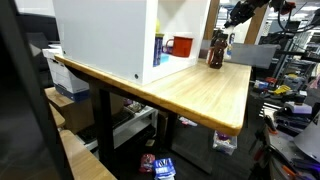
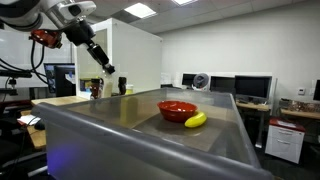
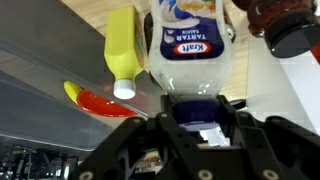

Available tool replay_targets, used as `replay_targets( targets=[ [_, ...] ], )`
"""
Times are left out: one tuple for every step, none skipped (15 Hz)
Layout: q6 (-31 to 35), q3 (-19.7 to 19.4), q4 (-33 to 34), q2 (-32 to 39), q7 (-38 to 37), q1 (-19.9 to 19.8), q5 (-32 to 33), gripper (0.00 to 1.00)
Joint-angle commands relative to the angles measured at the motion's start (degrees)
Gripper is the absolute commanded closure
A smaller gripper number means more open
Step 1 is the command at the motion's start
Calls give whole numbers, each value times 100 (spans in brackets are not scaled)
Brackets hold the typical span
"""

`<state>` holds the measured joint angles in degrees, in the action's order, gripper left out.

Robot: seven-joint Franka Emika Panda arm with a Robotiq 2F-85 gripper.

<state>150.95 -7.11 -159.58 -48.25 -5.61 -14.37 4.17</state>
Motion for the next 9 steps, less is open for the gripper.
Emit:
replay_targets(
  targets=[
    [504, -240, 10, 402, 389, -50, 15, 79],
    [519, -264, 10, 459, 413, -84, 23, 79],
    [550, -290, 10, 518, 434, -106, 24, 79],
    [562, -297, 10, 573, 427, -136, 23, 79],
    [586, -317, 9, 639, 442, -153, 19, 79],
    [614, -318, 9, 688, 442, -159, 11, 79],
    [641, -319, 9, 720, 440, -156, 4, 79],
    [690, -303, 18, 734, 434, -154, 5, 79],
    [716, -302, 21, 748, 426, -146, -7, 79]
  ],
)
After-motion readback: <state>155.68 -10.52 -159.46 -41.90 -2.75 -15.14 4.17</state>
